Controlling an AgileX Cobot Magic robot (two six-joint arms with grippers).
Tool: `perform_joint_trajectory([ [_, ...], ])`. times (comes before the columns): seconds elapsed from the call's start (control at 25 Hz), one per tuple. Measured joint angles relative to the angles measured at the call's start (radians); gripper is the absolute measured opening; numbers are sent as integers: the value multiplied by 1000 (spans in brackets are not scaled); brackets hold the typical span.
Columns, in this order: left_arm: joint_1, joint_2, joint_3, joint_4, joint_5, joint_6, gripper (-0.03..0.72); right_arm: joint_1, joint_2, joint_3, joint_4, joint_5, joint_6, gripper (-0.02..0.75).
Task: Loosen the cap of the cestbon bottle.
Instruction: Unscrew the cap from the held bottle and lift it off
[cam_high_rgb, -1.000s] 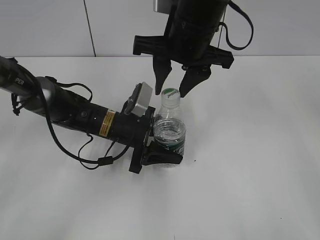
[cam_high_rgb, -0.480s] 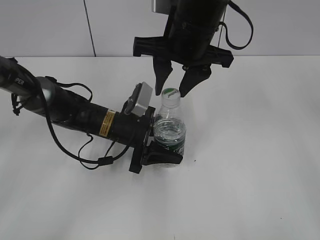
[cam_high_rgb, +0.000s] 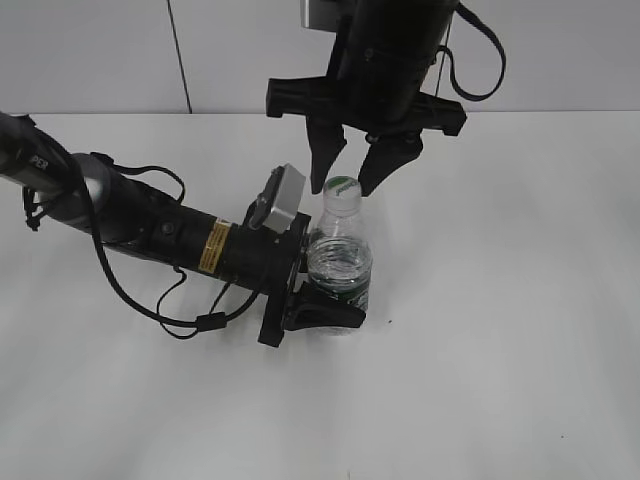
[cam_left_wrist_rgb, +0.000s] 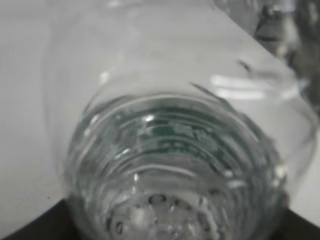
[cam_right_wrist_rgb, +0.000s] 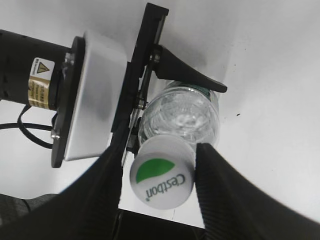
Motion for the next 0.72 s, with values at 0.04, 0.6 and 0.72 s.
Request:
perform_joint_trajectory([
  [0.04, 0, 0, 0, 0, 1, 0, 408, 0, 0, 0, 0, 0, -3, 366],
  [0.6, 0, 0, 0, 0, 5, 0, 408, 0, 0, 0, -1, -1, -36, 366],
  [0.72, 0, -1, 0, 0, 6, 0, 408, 0, 0, 9, -1, -1, -47, 366],
])
